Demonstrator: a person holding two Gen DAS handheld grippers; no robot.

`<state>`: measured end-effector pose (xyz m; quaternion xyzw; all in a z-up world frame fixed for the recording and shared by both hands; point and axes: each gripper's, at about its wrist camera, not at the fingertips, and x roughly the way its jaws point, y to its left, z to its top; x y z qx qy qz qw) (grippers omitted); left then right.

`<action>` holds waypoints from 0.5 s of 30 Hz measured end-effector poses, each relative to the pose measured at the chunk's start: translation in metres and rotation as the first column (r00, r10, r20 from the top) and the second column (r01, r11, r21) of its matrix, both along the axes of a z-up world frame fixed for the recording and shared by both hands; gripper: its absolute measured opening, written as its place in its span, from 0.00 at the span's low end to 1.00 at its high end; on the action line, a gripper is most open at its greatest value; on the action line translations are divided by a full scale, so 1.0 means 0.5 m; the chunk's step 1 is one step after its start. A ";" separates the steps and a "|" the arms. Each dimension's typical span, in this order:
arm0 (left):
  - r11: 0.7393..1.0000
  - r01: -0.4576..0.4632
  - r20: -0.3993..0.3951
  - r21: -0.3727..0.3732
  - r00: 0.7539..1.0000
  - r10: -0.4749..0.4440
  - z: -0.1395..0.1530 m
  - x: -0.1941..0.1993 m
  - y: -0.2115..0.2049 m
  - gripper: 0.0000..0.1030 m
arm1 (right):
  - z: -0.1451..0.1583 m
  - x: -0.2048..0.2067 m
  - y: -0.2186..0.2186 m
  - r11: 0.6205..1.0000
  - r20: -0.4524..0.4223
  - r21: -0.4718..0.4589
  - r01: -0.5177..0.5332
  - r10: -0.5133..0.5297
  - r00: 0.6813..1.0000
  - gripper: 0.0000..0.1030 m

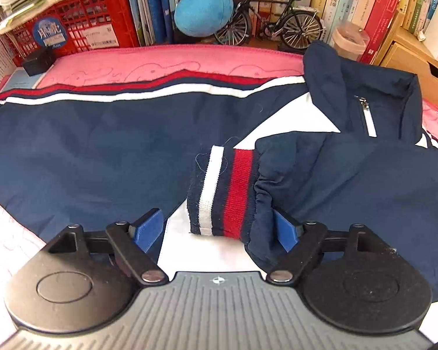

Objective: Fold clothes

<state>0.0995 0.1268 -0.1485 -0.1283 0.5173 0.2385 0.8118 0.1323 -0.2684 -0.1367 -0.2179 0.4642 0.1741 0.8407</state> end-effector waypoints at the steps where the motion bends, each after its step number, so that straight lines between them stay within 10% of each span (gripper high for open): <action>1: 1.000 0.004 0.017 0.011 1.000 -0.004 0.013 -0.010 -0.003 0.79 | 0.014 -0.013 0.004 1.000 0.009 0.011 -0.027 0.027 1.000 0.87; 4: 1.000 -0.005 0.055 0.021 0.998 0.003 0.045 -0.044 -0.003 0.82 | 0.057 -0.051 0.017 0.992 0.030 0.080 -0.097 0.095 0.995 0.83; 8: 0.998 -0.058 0.051 0.035 0.997 0.057 0.065 -0.093 0.019 0.82 | 0.064 -0.059 0.082 0.977 -0.006 0.171 -0.128 0.131 0.991 0.14; 11: 0.995 -0.101 0.064 0.007 0.993 0.101 0.088 -0.151 0.048 0.82 | 0.009 -0.033 0.156 0.993 -0.102 0.076 -0.091 0.099 0.990 0.14; 15: 0.991 -0.137 0.079 -0.003 0.987 0.137 0.126 -0.255 0.100 0.84 | 0.033 -0.044 0.247 0.990 -0.016 0.087 -0.114 0.116 0.993 0.14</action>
